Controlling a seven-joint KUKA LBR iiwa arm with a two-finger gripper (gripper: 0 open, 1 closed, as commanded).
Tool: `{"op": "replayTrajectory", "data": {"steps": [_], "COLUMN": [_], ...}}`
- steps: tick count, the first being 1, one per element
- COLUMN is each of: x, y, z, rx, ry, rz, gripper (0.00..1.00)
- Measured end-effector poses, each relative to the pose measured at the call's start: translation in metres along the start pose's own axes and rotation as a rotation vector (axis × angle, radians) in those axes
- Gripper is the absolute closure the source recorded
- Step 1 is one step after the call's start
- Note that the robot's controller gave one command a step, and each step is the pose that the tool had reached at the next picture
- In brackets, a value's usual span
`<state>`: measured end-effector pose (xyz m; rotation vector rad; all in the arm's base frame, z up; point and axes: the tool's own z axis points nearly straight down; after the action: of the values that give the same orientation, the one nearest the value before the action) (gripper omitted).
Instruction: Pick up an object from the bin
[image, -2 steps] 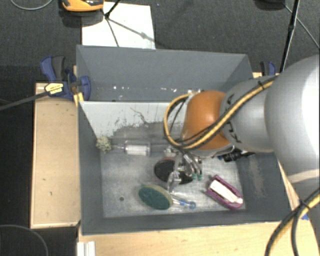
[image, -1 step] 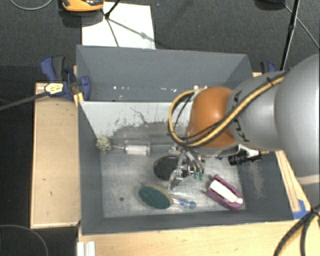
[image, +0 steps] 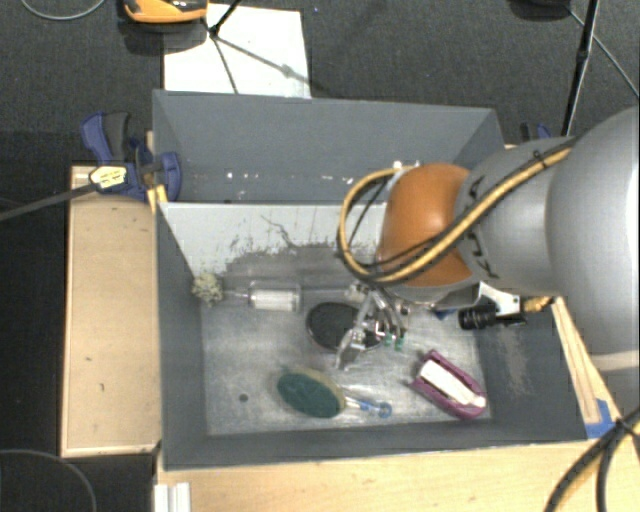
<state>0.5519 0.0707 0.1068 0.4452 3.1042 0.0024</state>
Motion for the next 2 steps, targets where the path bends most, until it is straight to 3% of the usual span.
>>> {"op": "replayTrajectory", "data": {"steps": [1, 2], "x": [0.0029, 0.0013], "y": [0.0203, 0.0206], "z": [0.0331, 0.0314], "rx": [-0.001, 0.0], "ry": [-0.004, -0.001], "rz": [0.112, 0.11], "gripper": [0.0, 0.0]}}
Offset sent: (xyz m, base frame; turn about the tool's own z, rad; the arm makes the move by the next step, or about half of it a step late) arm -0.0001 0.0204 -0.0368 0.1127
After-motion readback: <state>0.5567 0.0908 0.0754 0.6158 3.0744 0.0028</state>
